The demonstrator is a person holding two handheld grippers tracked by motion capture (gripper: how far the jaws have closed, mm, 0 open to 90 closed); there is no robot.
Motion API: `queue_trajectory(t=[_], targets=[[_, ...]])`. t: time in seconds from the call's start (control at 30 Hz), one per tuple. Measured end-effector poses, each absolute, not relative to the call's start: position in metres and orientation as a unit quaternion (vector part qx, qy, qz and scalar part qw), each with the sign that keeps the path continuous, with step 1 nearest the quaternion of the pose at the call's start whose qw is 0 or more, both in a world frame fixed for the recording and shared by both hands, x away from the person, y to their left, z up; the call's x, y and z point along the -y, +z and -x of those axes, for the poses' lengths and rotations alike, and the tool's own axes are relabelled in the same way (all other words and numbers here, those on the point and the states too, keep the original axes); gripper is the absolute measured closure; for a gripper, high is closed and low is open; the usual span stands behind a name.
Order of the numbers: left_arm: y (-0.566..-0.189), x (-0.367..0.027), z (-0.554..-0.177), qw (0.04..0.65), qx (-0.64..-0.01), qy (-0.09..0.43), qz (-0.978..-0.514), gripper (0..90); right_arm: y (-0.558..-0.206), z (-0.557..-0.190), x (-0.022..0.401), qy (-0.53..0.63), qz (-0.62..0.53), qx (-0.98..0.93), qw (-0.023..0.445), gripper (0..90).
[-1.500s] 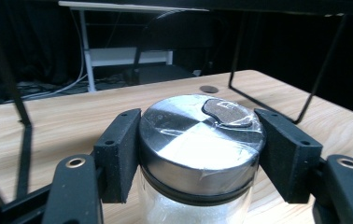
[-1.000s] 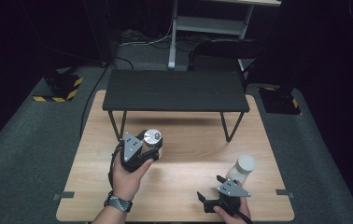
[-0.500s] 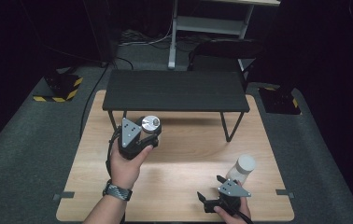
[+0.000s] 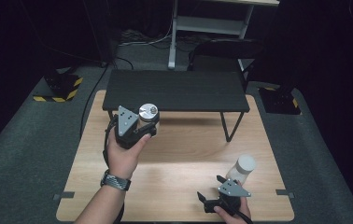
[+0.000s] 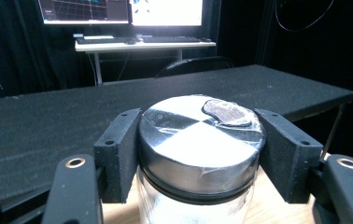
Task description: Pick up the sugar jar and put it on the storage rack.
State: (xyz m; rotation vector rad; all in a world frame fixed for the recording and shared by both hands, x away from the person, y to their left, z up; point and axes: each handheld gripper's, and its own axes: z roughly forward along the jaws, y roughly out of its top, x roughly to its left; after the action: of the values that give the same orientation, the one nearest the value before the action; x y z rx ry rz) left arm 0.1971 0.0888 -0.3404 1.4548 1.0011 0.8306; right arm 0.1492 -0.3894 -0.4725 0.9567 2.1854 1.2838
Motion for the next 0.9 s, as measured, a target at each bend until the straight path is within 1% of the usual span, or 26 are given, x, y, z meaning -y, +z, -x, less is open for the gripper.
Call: queue_trajectory(t=[0.47, 0.9], targets=[[-0.314, -0.091, -0.214, 0.556, -0.429, 0.364, -0.612, 35.0, -0.472, -0.149, 0.389, 0.462, -0.345, -0.788, 0.214, 0.6], [-0.300, -0.089, -0.232, 0.552, -0.434, 0.377, -0.605, 35.0, -0.473, -0.149, 0.390, 0.464, -0.344, -0.787, 0.216, 0.6]])
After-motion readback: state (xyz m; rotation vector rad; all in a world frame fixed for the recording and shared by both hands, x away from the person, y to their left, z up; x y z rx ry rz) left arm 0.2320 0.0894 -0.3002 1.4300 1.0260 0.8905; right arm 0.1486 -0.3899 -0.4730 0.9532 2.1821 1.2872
